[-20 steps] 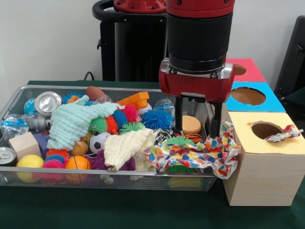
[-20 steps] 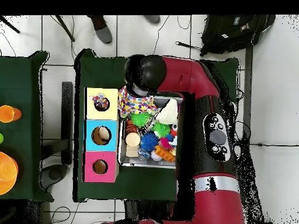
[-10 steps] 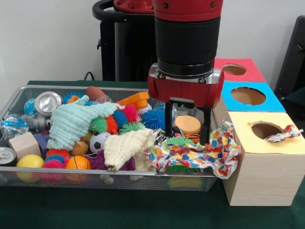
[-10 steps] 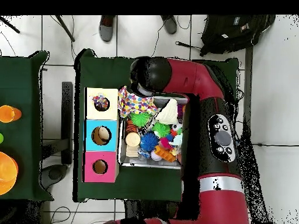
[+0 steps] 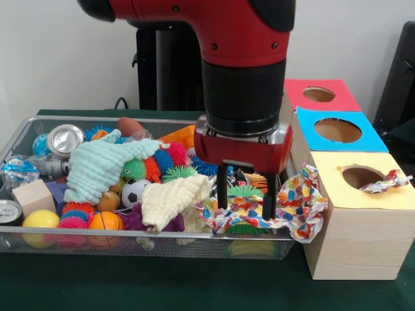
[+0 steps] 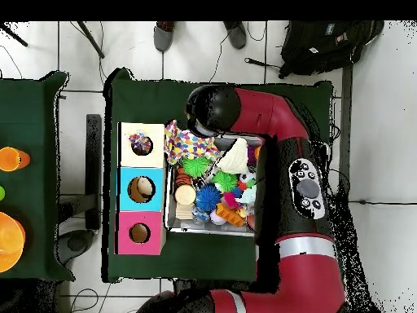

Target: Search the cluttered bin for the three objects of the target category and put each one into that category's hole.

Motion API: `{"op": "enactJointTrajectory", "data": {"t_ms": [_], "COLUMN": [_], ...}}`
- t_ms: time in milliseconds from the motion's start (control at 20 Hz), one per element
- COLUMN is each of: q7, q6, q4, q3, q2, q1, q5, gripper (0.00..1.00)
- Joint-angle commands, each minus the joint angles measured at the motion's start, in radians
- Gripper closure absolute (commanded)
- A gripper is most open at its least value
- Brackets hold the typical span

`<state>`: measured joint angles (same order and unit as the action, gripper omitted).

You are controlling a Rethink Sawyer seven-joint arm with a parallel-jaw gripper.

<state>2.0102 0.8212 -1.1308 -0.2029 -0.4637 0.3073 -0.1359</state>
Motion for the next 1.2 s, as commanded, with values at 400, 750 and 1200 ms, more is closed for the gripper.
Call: {"op": "enactJointTrajectory", "data": {"t_ms": [400, 750, 1200], "q7": [-0.031, -0.019, -0.038], "q6": [-0.054, -0.074, -0.088], "q4": [-0.07, -0.132, -0.169], "q3": [-0.043, -0.054, -0.066], "q2": [0.057, 0.039, 0.033], "q1": [-0.01, -0.021, -0.013], "q5": [-0.045, -0.036, -0.034], "gripper": [0.0, 0.0, 0.0]}}
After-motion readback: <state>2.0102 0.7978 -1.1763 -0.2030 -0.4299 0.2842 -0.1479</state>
